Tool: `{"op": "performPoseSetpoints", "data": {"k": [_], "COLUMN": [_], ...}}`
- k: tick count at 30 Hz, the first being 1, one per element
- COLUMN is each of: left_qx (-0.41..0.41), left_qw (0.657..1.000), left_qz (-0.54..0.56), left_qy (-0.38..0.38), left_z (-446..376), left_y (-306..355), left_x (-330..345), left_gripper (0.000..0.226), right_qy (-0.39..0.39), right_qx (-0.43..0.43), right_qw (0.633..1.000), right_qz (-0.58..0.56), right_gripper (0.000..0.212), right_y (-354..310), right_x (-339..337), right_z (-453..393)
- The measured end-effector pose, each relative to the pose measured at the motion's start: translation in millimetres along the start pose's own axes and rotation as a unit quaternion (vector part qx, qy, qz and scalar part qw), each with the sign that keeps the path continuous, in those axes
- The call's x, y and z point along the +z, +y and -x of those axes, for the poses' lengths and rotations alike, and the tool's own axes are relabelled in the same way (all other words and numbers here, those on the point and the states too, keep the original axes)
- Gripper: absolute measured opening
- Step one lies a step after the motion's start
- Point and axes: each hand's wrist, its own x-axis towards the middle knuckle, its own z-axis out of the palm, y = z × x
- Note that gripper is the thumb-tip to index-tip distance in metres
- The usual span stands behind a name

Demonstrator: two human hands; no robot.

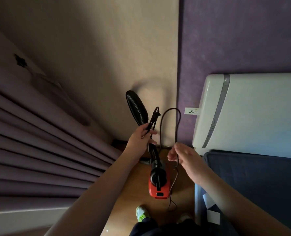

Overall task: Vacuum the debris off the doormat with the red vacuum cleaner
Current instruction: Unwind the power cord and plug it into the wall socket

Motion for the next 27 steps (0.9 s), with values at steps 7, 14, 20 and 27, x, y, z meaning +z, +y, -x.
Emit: {"op": "performPoseSetpoints", "data": {"k": [7, 14, 20, 27], "left_qx": [0.02, 0.047, 0.074, 0.108], "left_qw": [0.996, 0.997, 0.996, 0.98], "left_qz": [-0.078, -0.05, -0.015, -0.138], "left_qy": [0.026, 0.024, -0.041, -0.094], "left_z": [-1.3, -7.6, -8.8, -5.3], "left_y": [3.0, 8.7, 8.2, 9.6], "left_x": [-3.4, -0.7, 11.3, 39.2], "left_gripper": [0.03, 0.019, 0.026, 0.02], "right_qy": [0.152, 0.165, 0.143, 0.108], "right_qx": [0.07, 0.151, 0.07, -0.008], "right_qw": [0.985, 0.965, 0.979, 0.994], "right_qz": [0.036, 0.14, 0.124, 0.005], "right_gripper": [0.03, 0.038, 0.055, 0.034], "right_y": [19.0, 44.8, 9.1, -40.5], "right_x": [-52.0, -78.6, -47.5, -4.0], "right_z": [-21.7, -43.4, -44.9, -55.9]}}
